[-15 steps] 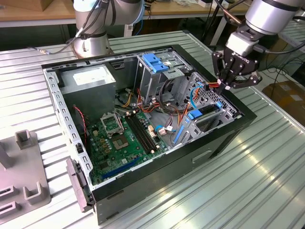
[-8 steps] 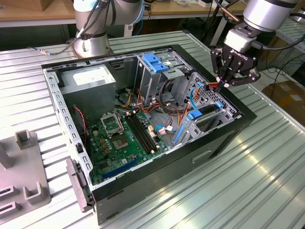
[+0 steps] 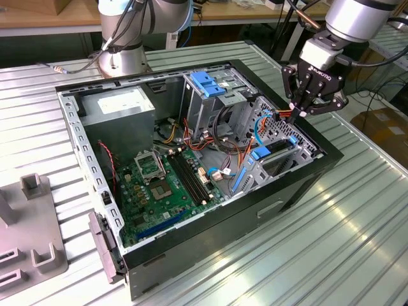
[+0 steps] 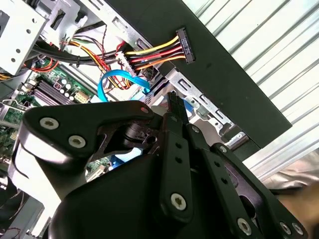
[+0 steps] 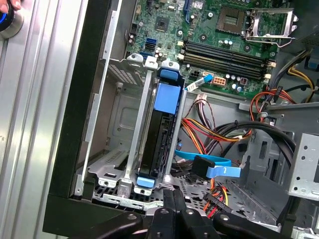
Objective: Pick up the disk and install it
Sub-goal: 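Insert the first disk wire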
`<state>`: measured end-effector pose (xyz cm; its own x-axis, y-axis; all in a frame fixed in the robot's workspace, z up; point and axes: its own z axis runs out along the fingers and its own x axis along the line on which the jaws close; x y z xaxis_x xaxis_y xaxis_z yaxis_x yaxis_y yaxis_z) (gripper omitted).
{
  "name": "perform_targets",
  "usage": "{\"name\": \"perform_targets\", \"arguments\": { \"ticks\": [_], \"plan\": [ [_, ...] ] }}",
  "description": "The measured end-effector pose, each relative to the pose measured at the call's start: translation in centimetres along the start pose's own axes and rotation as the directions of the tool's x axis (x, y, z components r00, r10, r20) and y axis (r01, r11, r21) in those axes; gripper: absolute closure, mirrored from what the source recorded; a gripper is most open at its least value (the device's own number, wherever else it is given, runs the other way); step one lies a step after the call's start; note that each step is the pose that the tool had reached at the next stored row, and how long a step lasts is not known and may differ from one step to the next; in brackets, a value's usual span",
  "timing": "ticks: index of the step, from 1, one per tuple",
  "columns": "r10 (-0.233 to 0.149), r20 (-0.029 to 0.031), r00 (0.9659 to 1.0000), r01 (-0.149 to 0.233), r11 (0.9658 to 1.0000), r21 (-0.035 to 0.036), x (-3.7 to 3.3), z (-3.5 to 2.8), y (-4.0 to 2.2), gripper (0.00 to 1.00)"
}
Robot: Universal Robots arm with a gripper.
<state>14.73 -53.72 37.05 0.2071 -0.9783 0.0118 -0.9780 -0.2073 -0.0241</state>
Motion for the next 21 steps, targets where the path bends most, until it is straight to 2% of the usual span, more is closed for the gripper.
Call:
{"name": "perform_targets", "arguments": {
  "ticks": [4,6,10,14,16,18,19,20,21],
  "plan": [
    [-0.001,0.0004,1.0,0.001,1.0,0.0,0.01,0.0,0.0,0.9],
    [-0.029,0.0025,0.9996,0.029,0.9996,0.0007,0.03,0.0,0.0,0.9],
    [-0.091,0.004,0.9959,0.091,0.9959,0.0016,0.06,0.01,-0.13,0.9],
    [-0.103,0.0041,0.9947,0.103,0.9947,0.0017,0.02,0.02,-0.81,0.9],
    [-0.103,0.002,0.9947,0.103,0.9947,0.001,-0.21,-0.01,-1.22,0.9],
    [-0.103,-0.0048,0.9947,0.103,0.9947,-0.0012,-0.59,-0.09,-1.48,0.9],
    [-0.103,-0.0193,0.9945,0.103,0.9946,-0.0059,-1.05,-0.1,-1.67,0.9],
    [-0.104,-0.0314,0.9941,0.103,0.9946,-0.0097,-1.47,-0.09,-1.88,0.9],
    [-0.104,-0.0369,0.9939,0.104,0.9946,-0.0115,-1.68,-0.09,-2.03,0.9]
  ]
}}
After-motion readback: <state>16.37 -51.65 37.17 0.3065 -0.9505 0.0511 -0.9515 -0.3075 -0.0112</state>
